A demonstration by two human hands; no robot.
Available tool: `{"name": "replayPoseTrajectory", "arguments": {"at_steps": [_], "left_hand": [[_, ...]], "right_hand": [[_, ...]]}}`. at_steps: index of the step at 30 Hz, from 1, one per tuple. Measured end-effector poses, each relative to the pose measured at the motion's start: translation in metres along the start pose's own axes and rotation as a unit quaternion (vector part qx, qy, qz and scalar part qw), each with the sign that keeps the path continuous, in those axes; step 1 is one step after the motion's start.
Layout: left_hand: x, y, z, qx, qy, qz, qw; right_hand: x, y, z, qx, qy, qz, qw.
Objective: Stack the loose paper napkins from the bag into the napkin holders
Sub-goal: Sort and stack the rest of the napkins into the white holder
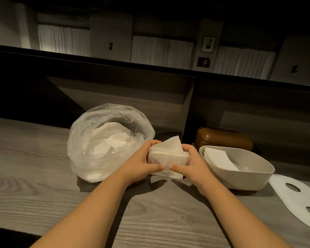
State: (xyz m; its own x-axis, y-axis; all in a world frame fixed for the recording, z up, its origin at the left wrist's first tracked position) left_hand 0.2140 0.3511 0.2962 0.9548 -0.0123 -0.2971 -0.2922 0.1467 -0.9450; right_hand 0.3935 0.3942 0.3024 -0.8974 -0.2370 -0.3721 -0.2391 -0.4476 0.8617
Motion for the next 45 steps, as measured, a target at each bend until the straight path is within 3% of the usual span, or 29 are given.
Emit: {"name": "replayPoseTrajectory", "arguments": {"at_steps": [6, 13, 18, 23, 27, 34, 41, 45], "left_hand": [[0.002, 0.001, 0.001, -0.003, 0.029, 0.07, 0.997], [0.005, 0.002, 0.003, 0.001, -0.076, 0.036, 0.996], [0.021, -0.003, 0.004, 0.015, 0.019, 0.007, 1.0], [0.015, -0.001, 0.003, -0.013, -0.025, 0.014, 0.999], [0.016, -0.004, 0.004, 0.017, -0.062, 0.001, 0.998], [0.019, -0.005, 0.001, 0.036, 0.036, 0.004, 0.999], [0.014, -0.001, 0.003, 0.014, -0.059, 0.057, 0.997], [0.016, -0.001, 0.003, 0.002, -0.007, 0.038, 0.999]], "right_hand": [[-0.004, -0.007, 0.002, -0.027, -0.006, 0.023, 0.999], [-0.005, -0.011, 0.003, 0.013, -0.009, -0.018, 1.0], [0.003, -0.01, 0.005, 0.003, 0.031, 0.027, 0.999], [-0.004, -0.014, 0.006, 0.042, -0.016, 0.034, 0.998], [-0.006, -0.013, 0.006, 0.018, -0.04, 0.041, 0.998], [-0.006, -0.01, 0.002, -0.004, 0.009, 0.053, 0.999], [-0.008, -0.01, 0.002, 0.032, -0.022, 0.005, 0.999], [-0.007, -0.009, 0.001, 0.028, 0.01, 0.018, 0.999]]}}
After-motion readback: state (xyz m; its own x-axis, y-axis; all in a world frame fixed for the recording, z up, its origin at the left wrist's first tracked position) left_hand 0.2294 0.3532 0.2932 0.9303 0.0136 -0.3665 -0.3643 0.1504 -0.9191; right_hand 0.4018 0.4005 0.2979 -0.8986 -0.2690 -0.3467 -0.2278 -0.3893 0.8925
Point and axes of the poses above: each hand's wrist, its own z-axis towards the middle knuckle, its own x-axis out of the palm, y = z × x, the point moved 2 cm from there along z, towards the middle knuckle, and after that the axes turned 8 degrees about -x, right-handed, at the moved point
